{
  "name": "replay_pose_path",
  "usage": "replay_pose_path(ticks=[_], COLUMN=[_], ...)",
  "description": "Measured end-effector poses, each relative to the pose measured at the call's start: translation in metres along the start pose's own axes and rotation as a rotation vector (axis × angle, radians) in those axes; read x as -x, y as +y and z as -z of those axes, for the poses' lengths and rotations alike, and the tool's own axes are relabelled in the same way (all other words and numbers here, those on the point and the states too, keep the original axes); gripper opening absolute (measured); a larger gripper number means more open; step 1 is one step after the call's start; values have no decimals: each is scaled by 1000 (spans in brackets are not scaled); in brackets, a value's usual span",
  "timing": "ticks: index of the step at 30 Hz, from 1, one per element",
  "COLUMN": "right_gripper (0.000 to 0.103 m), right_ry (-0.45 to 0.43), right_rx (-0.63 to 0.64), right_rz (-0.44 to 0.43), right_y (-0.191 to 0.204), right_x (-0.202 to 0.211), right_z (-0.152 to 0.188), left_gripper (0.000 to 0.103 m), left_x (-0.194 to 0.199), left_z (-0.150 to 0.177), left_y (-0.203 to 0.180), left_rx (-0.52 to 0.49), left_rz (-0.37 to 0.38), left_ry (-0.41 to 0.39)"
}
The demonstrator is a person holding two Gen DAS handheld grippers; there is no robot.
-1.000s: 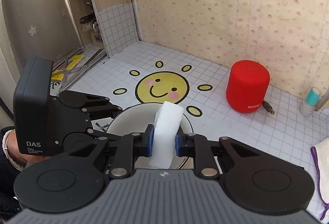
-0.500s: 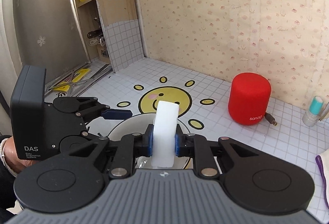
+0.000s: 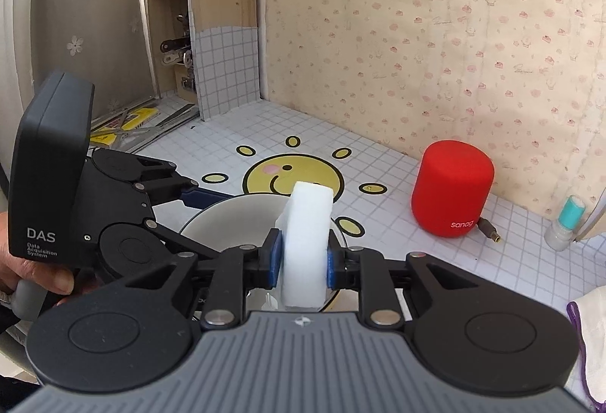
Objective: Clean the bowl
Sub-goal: 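Scrub the sponge around the bowl interior with the right gripper while the left gripper holds the rim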
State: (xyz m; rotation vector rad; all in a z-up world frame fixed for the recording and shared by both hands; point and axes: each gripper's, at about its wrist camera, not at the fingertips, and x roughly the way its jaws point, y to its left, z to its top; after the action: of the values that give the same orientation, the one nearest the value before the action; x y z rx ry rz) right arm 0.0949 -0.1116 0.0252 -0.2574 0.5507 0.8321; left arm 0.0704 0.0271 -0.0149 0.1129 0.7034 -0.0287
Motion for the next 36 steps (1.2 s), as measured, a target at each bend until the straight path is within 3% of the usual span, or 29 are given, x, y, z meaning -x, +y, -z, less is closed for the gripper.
replay_pose_path(ticks=[5,10,13,14,16,21,32,34,35,36], right_gripper=[35,35,29,21,21,20,20,20,20,20], right_ry=[18,25,54,54,55,54,15,6,1,-7], right_rx=[-4,-45,-85,-80,-64,-49,-20,-29,-33,-38], right_rz=[-36,2,-6,-8,-34,-28,-17,-16,-16,-17], right_y=[2,-1,-5,-5,-3,-1,0,-1,-1,-1], right_x=[-2,-2,-5,-6,-6,-5,2,3,4,6], right_z=[0,-3,-3,-3,-3,-3,-6,-6,-7,-7], left_gripper=[67,67,67,67,64,34,34,28,19,19], left_x=[0,0,-1,-1,0,4,8,8,8,7], left_z=[1,1,2,2,3,0,1,0,0,-1], left_y=[0,1,1,1,2,7,16,15,14,14], left_rx=[-6,-10,-10,-9,-9,-5,39,31,34,40], left_rz=[0,1,2,5,19,75,108,111,122,129], left_ry=[-7,-7,-8,-9,-12,0,34,37,41,44])
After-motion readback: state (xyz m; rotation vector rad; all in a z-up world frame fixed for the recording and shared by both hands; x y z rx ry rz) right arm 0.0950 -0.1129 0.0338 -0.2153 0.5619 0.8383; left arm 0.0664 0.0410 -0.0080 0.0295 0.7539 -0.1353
